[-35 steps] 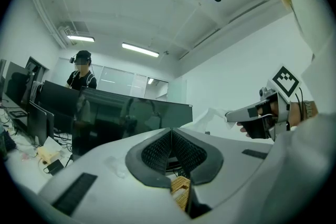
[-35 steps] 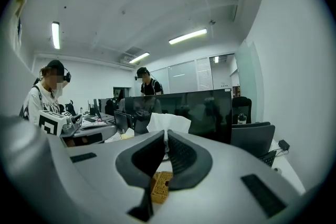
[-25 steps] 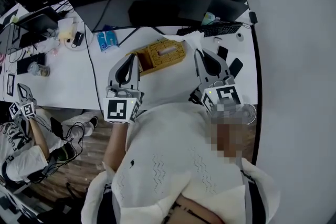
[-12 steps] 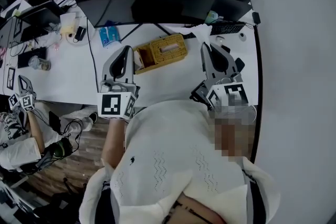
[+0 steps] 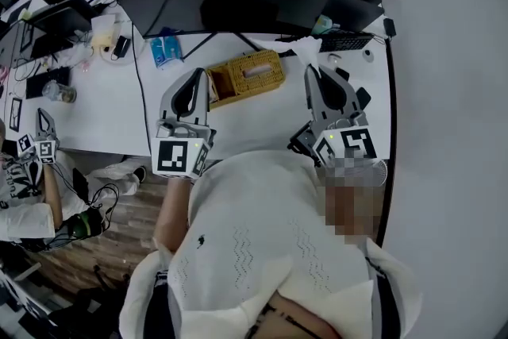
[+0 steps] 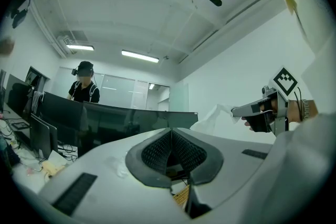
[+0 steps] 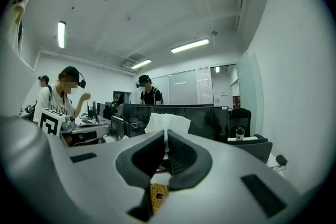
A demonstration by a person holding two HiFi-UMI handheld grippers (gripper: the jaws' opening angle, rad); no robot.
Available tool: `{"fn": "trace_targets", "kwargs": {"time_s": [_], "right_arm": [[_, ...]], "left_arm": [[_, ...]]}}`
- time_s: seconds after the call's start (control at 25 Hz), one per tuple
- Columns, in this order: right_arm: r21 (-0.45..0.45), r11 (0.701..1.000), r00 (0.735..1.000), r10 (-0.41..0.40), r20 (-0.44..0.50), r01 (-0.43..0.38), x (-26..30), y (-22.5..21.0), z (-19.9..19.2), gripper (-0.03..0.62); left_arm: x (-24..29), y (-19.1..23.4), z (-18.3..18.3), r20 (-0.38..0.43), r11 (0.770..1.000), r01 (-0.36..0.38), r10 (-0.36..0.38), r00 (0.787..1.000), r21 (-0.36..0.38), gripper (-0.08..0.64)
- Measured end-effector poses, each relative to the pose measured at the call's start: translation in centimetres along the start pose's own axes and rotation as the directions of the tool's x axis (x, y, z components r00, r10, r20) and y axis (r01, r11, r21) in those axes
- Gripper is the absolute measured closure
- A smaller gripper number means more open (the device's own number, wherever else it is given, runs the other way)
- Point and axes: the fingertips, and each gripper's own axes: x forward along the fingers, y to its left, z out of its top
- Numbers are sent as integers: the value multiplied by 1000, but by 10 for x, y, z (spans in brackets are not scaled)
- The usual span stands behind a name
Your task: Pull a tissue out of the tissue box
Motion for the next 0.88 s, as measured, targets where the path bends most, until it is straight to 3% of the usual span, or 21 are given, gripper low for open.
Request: {"fn": "trace_targets", "kwargs": {"time_s": [0.88], "right_arm": [[-34, 999, 999, -8, -47, 6, 7, -1, -8, 589]], "left_arm": [[0, 3, -9, -16, 1000, -4, 3, 1000, -16, 546]]}}
